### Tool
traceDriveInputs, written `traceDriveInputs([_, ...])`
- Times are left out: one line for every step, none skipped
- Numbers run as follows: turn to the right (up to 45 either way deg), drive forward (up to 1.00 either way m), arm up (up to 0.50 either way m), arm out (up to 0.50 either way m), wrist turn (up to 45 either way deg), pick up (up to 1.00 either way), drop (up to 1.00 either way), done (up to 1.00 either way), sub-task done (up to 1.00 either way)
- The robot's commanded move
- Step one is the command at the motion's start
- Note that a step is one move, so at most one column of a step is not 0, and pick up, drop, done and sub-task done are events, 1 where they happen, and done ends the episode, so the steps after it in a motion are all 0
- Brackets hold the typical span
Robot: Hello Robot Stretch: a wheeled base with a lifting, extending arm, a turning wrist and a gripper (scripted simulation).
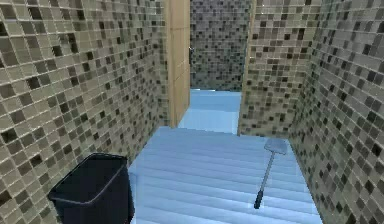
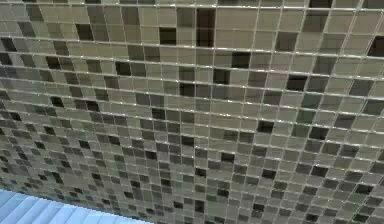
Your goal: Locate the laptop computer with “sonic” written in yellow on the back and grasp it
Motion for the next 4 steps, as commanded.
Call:
traceDriveInputs([0.0,1.0,0.0,0.0,0.0,0.0,0.0,0.0,0.0])
traceDriveInputs([0.0,1.0,0.0,0.0,0.0,0.0,0.0,0.0,0.0])
traceDriveInputs([6.0,0.0,0.0,0.0,0.0,0.0,0.0,0.0,0.0])
traceDriveInputs([0.0,0.25,0.0,0.0,0.0,0.0,0.0,0.0,0.0])
